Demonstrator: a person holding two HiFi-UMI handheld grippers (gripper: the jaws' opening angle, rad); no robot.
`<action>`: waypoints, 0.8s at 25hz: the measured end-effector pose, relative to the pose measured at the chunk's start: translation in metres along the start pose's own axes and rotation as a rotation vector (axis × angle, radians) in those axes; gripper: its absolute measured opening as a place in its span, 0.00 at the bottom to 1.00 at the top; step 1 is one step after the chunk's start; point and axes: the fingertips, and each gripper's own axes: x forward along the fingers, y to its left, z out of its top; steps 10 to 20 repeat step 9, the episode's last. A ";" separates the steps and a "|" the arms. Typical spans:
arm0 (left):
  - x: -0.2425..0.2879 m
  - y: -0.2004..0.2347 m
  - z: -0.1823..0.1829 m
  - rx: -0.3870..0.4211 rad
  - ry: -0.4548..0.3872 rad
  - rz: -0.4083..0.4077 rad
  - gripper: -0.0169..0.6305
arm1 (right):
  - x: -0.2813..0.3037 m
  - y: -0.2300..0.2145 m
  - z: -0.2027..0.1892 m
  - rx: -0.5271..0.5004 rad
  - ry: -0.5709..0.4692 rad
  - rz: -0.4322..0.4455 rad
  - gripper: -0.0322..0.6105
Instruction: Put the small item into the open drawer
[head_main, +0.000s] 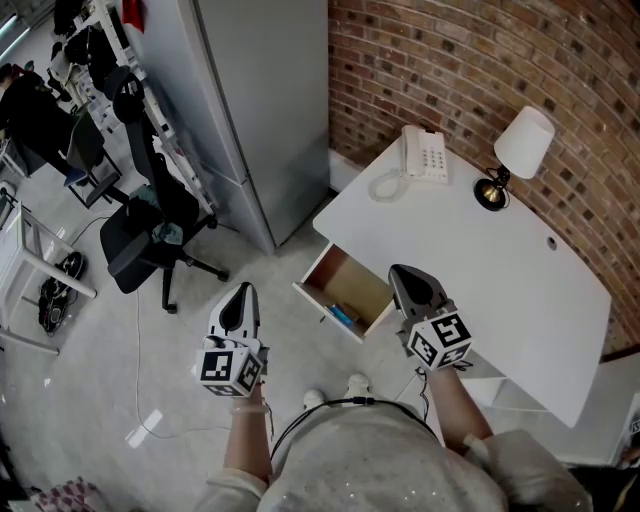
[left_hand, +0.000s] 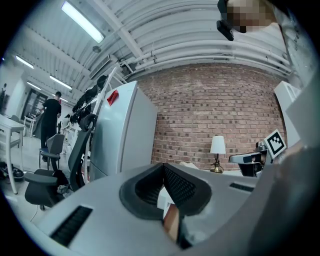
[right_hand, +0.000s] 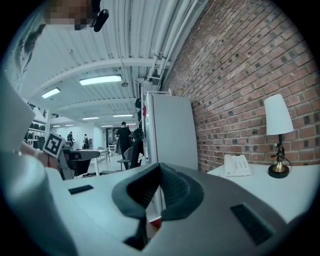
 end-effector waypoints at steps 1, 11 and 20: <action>0.000 0.001 0.000 -0.001 -0.001 0.002 0.04 | 0.000 0.000 0.000 0.002 0.000 -0.001 0.06; 0.002 0.005 -0.003 -0.005 0.005 0.011 0.04 | 0.001 -0.003 -0.004 0.008 0.008 -0.002 0.06; 0.002 0.005 -0.003 -0.005 0.005 0.011 0.04 | 0.001 -0.003 -0.004 0.008 0.008 -0.002 0.06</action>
